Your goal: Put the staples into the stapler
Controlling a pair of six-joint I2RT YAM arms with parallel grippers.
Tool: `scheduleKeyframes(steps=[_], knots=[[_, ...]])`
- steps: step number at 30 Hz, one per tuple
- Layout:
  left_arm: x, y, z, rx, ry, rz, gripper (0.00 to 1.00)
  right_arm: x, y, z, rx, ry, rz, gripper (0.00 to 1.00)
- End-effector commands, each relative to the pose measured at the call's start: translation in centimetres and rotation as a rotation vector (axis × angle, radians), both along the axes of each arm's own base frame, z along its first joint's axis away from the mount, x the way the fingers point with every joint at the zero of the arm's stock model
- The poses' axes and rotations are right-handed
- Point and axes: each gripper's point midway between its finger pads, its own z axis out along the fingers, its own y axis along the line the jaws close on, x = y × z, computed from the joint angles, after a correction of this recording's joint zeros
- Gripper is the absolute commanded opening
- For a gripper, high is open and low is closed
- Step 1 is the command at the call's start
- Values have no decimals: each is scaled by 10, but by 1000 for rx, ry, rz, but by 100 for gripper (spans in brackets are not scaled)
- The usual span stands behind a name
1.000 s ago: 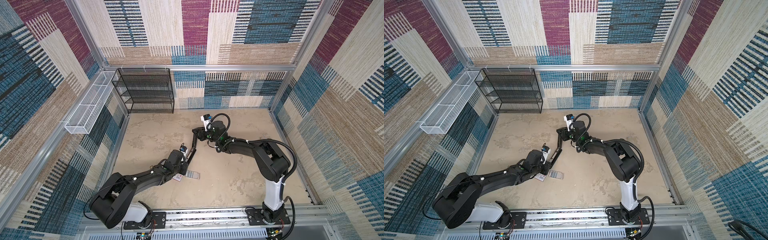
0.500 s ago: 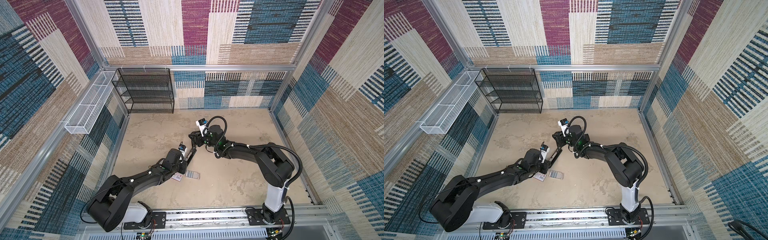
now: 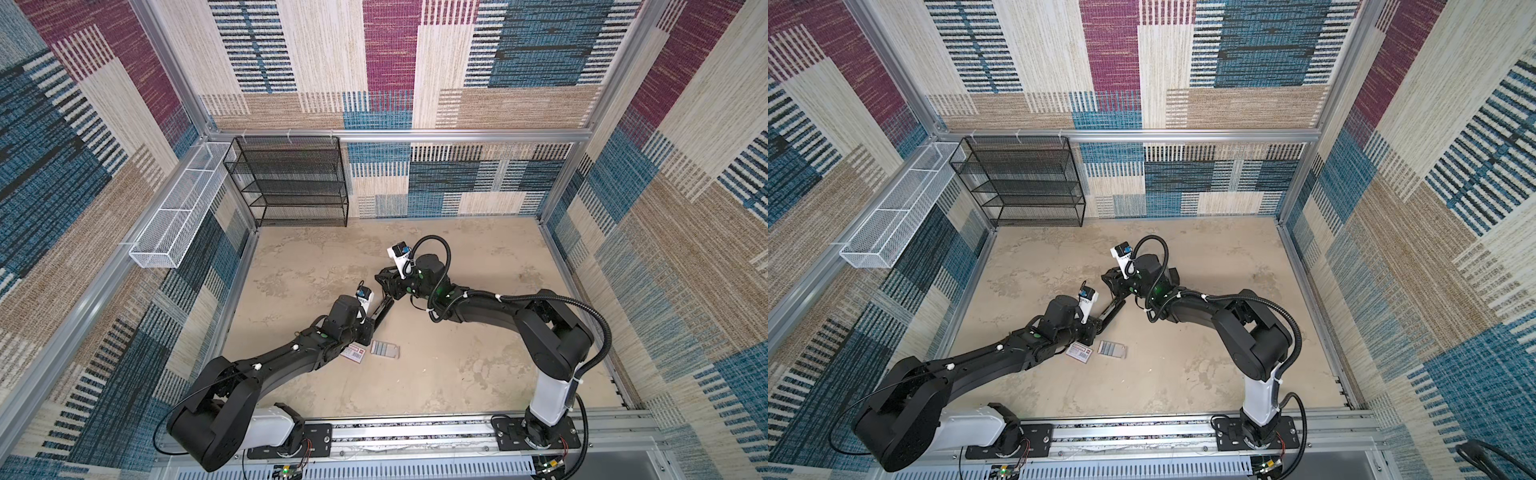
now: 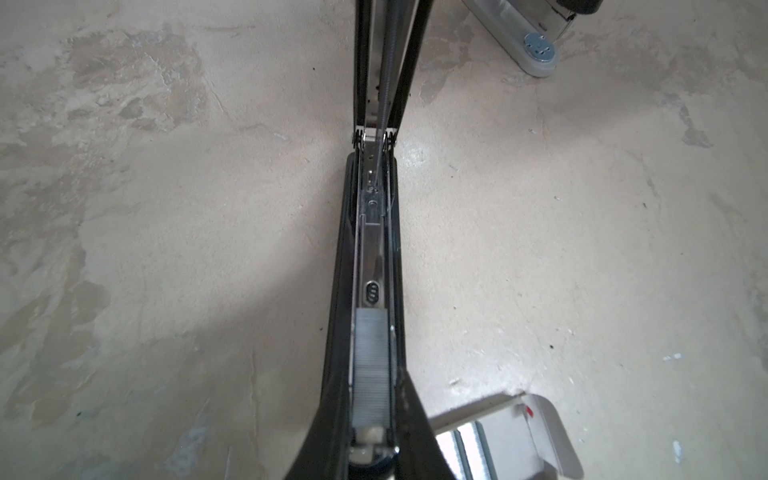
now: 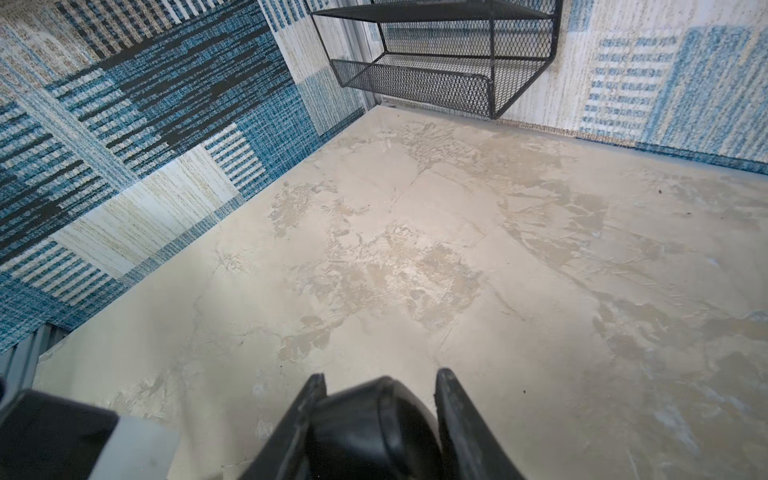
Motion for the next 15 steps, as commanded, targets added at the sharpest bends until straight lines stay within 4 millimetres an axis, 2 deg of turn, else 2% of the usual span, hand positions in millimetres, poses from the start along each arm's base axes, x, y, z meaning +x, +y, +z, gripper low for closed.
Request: scheduleKeyframes(steps=[1,15], knots=[[25,-16,44,-108,-160,-4,13,-29,19,4,65,93,122,44],[26,-13,52,-117,-173,6,13,-49,29,3,56,73,185,47]])
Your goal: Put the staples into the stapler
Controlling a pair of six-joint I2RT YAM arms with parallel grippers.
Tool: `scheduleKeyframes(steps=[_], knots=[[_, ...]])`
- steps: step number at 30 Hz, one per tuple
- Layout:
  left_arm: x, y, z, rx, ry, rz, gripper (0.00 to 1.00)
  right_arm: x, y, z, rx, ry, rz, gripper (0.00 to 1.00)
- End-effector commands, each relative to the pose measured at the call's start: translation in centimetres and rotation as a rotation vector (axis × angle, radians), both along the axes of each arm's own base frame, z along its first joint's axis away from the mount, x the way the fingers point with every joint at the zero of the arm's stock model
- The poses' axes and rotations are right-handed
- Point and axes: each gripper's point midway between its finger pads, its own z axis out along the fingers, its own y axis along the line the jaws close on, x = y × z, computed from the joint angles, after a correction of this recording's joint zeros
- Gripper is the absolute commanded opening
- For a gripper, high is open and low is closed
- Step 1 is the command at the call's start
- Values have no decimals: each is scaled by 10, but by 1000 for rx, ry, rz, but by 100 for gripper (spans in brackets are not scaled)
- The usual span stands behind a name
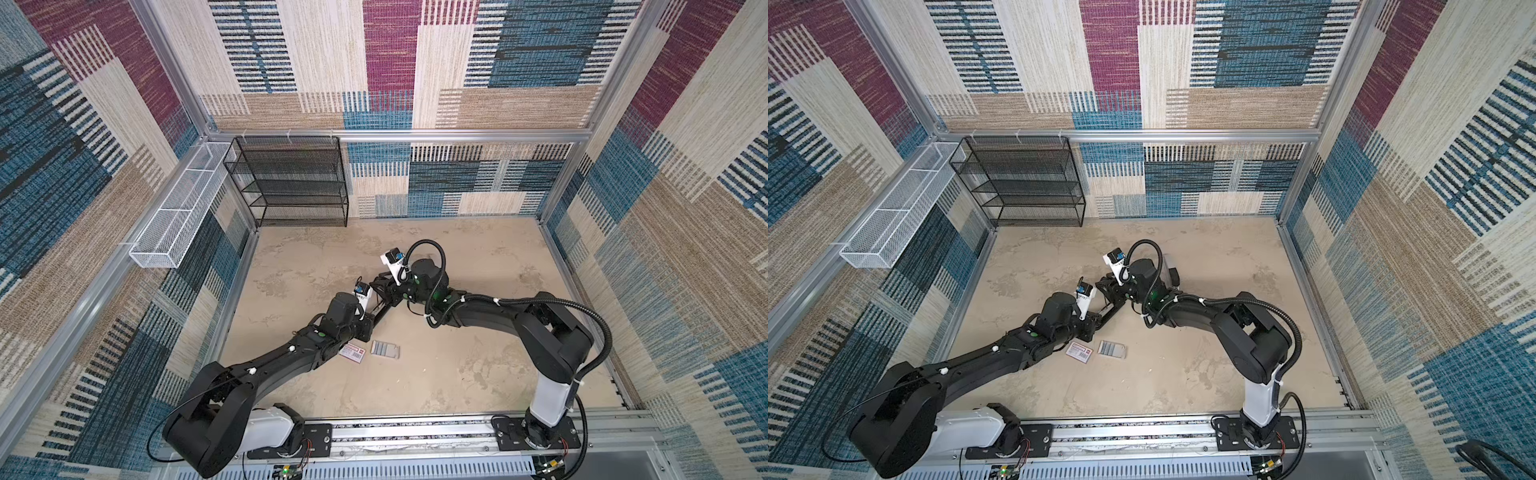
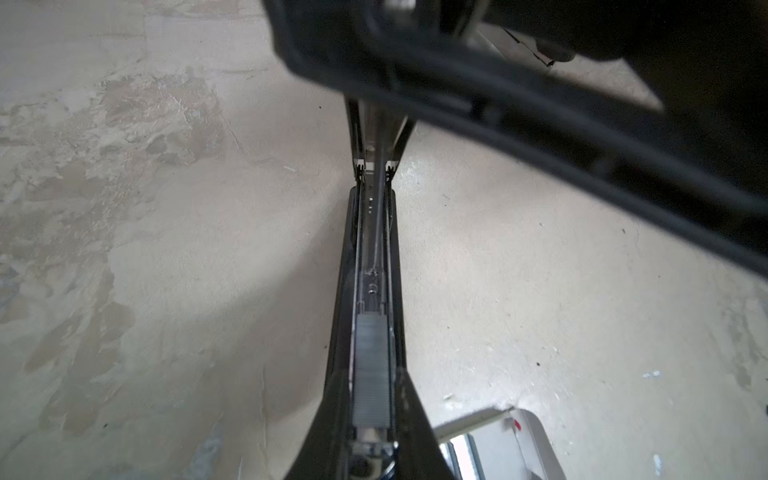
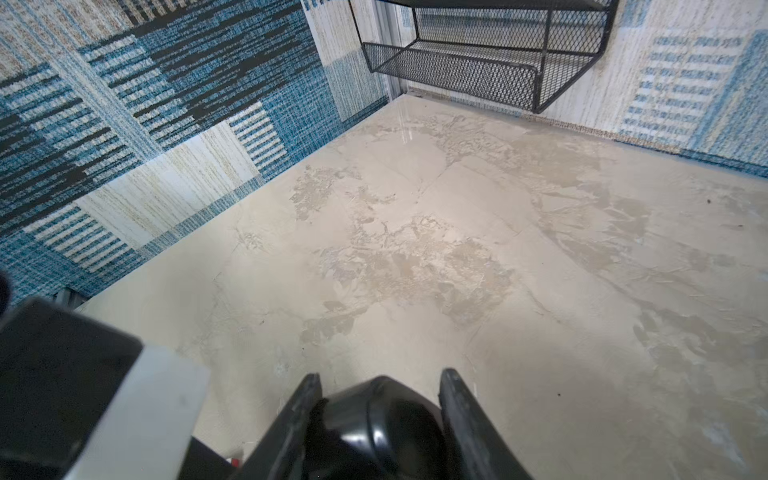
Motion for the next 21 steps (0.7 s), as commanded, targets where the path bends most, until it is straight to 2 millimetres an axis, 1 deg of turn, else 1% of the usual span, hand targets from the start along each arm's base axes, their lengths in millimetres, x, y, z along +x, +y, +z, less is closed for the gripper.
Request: scheduleKeyframes(steps=[1,8,13,17,21], knots=[[21,-13,37,-94,-136,-1,13,-30,17,6,74,97,125,48],[21,-12,41,-100,-144,4,13,-39,21,2,63,100,154,50],[21,-11,41,-99,-144,6,13,-40,20,0,62,107,144,51],[21,-7,38,-87,-139,20,13,-35,13,0,59,111,97,53],[22,-4,29,-64,-130,33,13,-27,-3,0,79,134,36,54]])
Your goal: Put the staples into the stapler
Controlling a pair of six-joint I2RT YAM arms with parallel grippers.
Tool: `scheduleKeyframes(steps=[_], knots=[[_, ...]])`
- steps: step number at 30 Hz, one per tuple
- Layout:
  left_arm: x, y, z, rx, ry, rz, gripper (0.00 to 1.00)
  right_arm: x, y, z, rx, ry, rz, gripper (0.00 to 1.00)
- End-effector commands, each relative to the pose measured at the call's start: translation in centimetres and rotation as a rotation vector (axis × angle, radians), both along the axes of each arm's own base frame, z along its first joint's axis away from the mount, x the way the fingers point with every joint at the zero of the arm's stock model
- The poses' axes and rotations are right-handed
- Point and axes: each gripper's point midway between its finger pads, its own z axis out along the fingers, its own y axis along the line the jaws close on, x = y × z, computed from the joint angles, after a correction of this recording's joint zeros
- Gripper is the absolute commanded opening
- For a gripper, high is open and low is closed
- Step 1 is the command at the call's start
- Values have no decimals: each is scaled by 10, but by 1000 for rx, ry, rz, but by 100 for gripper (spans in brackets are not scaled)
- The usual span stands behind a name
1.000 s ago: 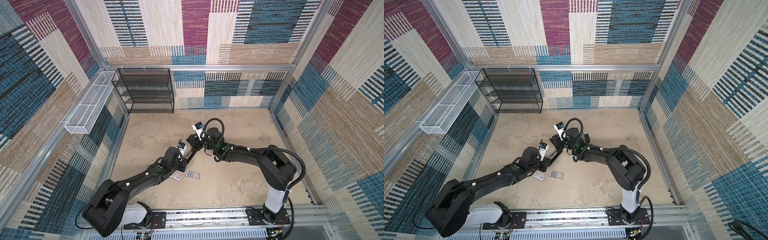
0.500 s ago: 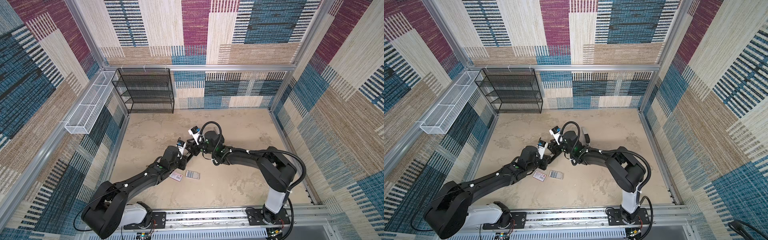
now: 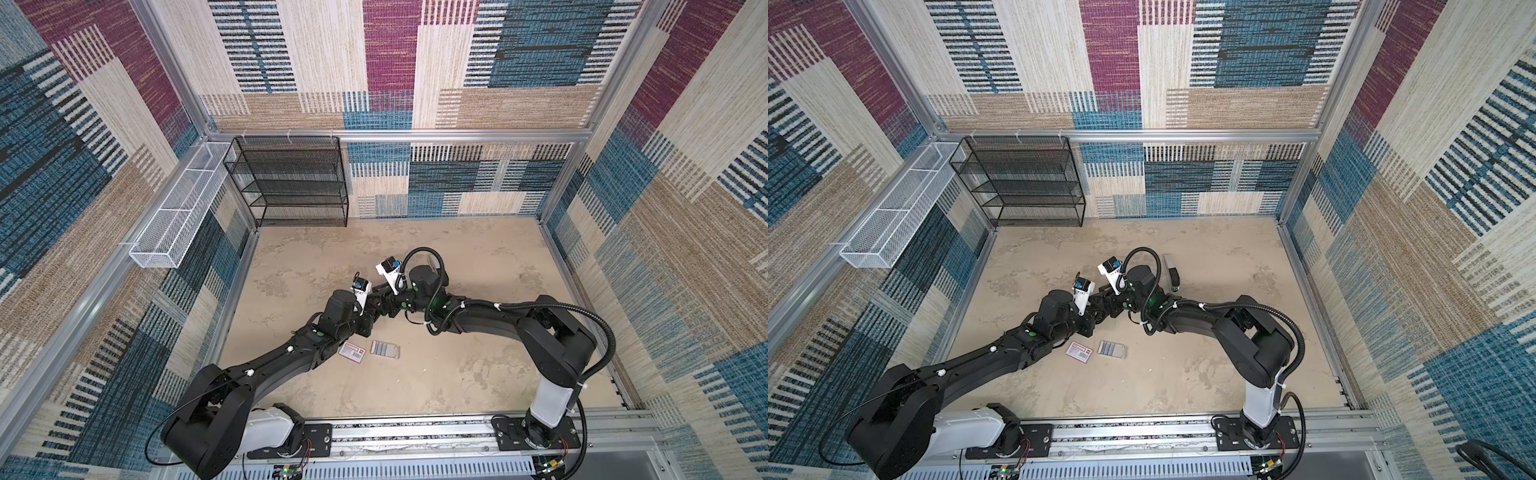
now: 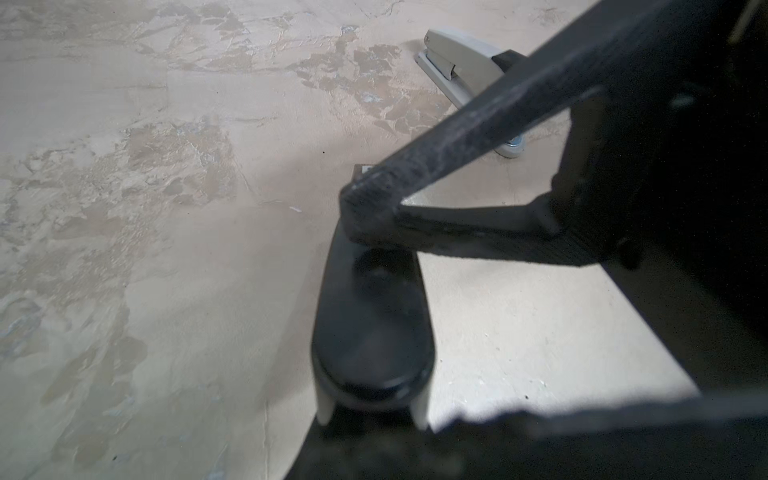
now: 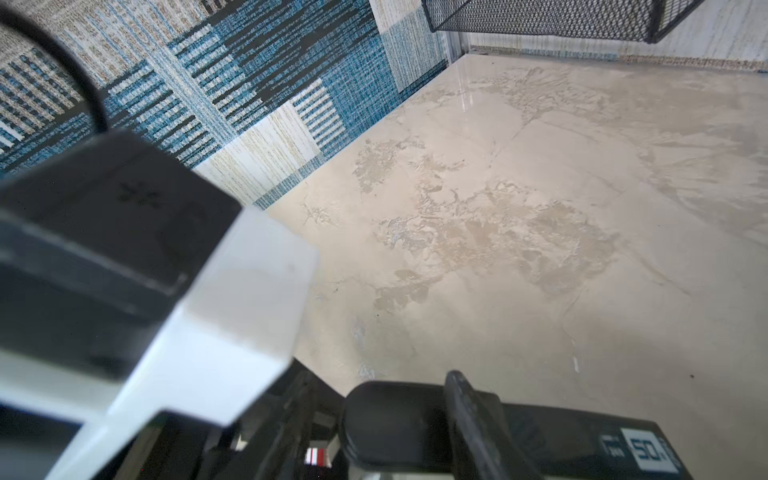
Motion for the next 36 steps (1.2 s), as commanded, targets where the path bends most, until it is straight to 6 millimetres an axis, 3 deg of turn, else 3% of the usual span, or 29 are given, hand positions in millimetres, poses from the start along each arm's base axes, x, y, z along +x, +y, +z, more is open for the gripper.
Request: scheduleKeyframes(steps=[1,10,17,22,27,36], knots=[[12,-3,11,-26,-67,20,13,11,-15,6,27,13,-81,55],[28,-14,-9,-19,-51,22,14,20,-76,0,25,45,-242,55],[50,-30,-25,6,-48,4,18,16,-110,-8,7,65,-323,55],[58,-39,-39,11,-12,-11,25,11,-124,-13,-1,70,-358,55],[51,-43,-48,10,25,-24,36,9,-130,-12,-1,68,-368,55],[28,-25,-25,10,34,18,45,5,-138,-11,0,65,-376,56]])
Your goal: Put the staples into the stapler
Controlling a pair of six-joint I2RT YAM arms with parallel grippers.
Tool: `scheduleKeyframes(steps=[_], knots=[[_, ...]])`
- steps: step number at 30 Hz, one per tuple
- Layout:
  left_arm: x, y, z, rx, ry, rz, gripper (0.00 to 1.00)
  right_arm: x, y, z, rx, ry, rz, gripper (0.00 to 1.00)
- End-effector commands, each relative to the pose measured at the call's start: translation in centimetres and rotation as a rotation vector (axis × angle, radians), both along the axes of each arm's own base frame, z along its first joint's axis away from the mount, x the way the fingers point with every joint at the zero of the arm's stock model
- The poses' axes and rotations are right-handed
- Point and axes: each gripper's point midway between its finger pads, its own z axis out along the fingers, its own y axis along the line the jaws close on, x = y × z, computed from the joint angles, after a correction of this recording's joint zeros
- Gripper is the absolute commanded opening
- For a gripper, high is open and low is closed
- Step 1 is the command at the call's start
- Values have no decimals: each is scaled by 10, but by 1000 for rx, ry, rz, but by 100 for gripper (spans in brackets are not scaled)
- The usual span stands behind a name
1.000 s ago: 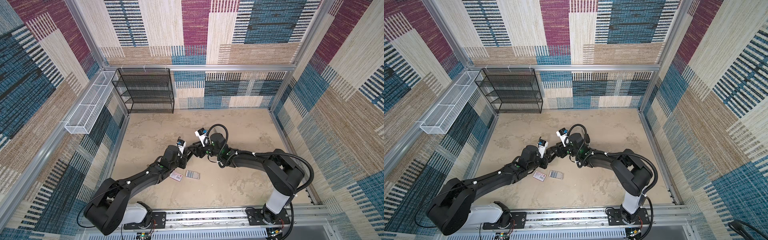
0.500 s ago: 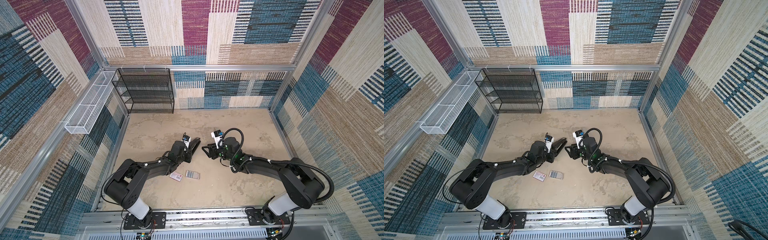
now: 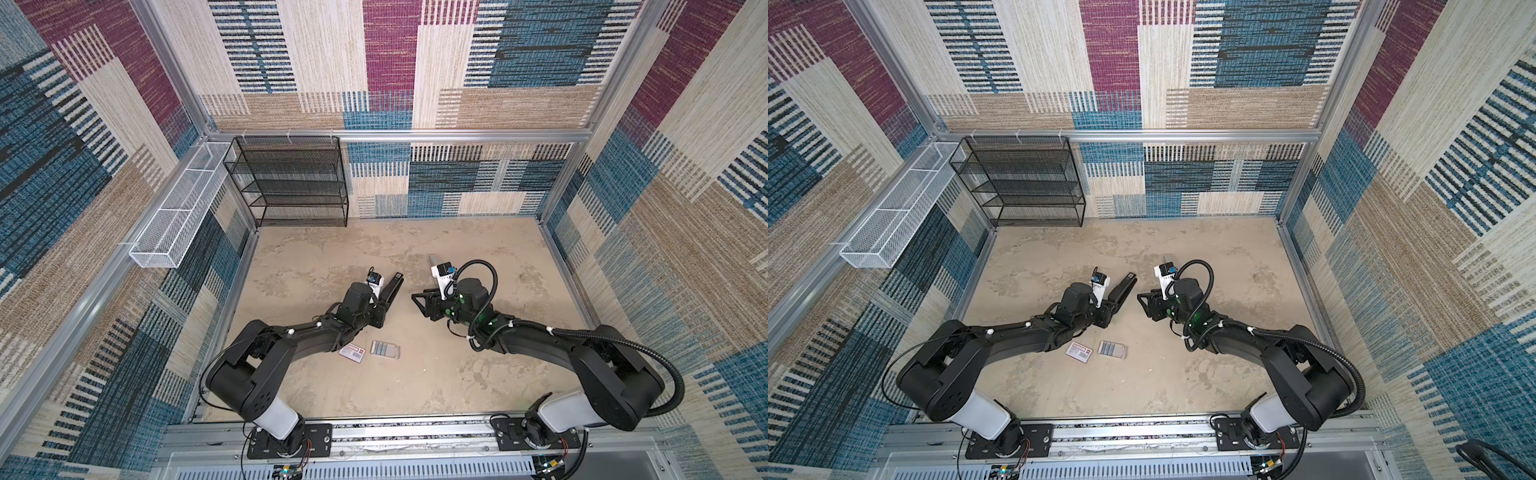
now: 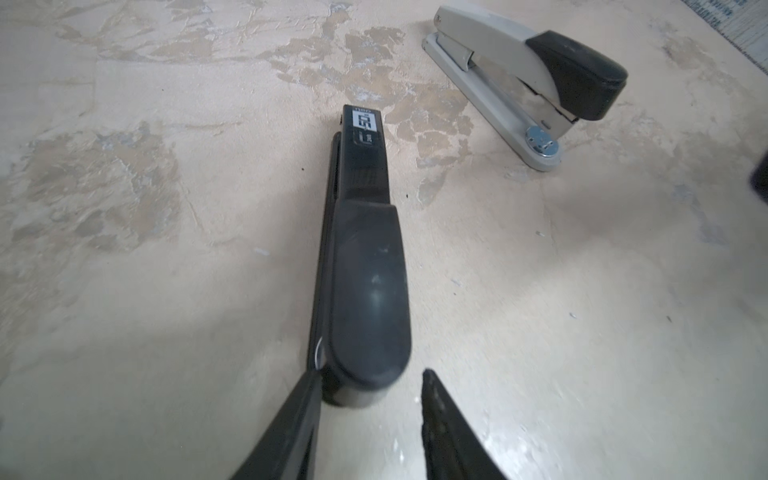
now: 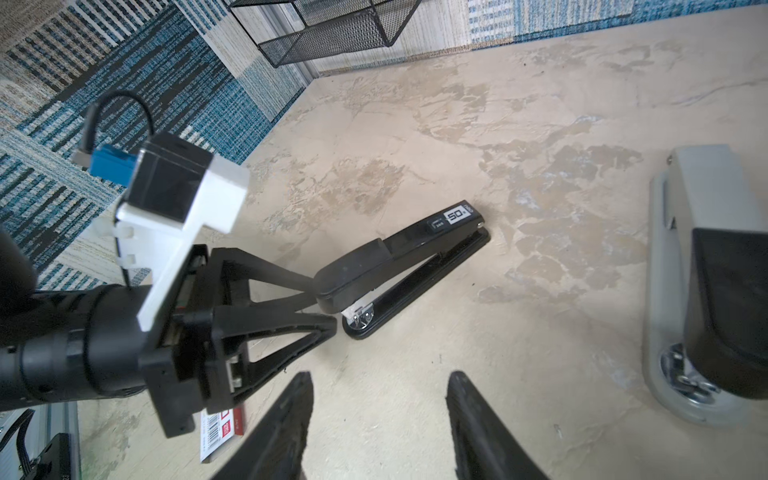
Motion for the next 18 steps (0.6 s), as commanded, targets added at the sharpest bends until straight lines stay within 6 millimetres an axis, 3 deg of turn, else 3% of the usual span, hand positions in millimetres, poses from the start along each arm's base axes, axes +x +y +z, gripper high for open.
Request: scheduleKeyframes(steps=[1,7,11,18], knots=[[-8,9,10,9,13,28,46,0,-2,6,19,-17,-10,56],[-4,14,27,73,73,37,58,-4,-5,6,23,-13,-7,56],[-1,6,22,144,218,11,59,-6,-8,5,24,-9,-15,56],[13,2,15,238,303,12,59,-12,-14,1,16,-3,-26,56]])
